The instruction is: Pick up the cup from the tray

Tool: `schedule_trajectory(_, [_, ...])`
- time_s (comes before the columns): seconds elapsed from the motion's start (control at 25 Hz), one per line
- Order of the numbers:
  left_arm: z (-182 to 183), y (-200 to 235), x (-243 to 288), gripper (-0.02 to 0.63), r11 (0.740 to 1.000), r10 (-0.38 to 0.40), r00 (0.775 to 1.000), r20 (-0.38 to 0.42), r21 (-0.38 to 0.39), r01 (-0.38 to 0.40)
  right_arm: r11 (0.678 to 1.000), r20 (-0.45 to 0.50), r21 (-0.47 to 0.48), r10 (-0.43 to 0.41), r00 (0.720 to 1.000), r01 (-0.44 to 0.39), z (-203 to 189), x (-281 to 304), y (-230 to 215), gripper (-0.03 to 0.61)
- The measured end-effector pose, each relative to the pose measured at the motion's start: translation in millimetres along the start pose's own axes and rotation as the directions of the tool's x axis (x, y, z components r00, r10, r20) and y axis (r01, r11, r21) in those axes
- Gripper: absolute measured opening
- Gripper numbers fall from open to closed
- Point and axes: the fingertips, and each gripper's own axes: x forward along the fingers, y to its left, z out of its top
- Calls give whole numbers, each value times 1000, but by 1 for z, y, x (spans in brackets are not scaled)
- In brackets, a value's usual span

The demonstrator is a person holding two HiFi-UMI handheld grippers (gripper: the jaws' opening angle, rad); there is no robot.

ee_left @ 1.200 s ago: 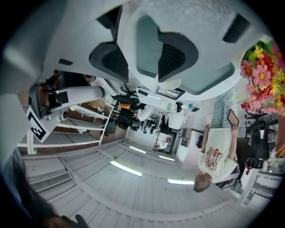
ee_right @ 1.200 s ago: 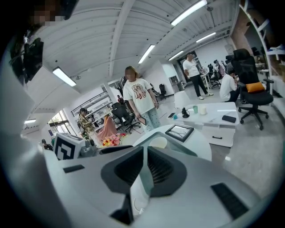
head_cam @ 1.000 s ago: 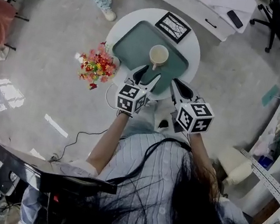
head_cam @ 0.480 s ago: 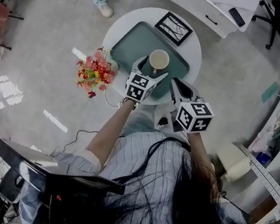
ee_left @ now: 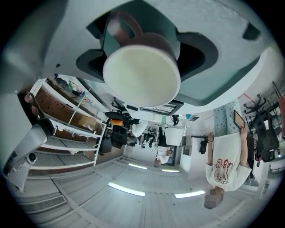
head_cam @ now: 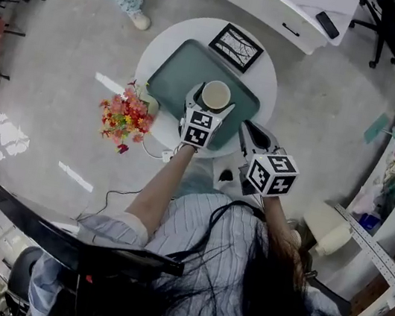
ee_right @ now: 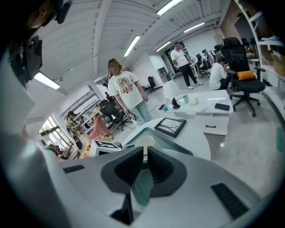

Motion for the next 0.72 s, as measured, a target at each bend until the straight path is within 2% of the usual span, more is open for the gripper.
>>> schedule_trajectory(0.48, [-1,2,8,445,999,36,999,10,12,-36,999,-19,28,-32,999,32,-10,-14,-18,43])
schedule_trajectory(0.72, [-12,0,7,445,999,10,999,-41,37,-8,999,-12,33,-29,1000,29,-12,-20,-21,43])
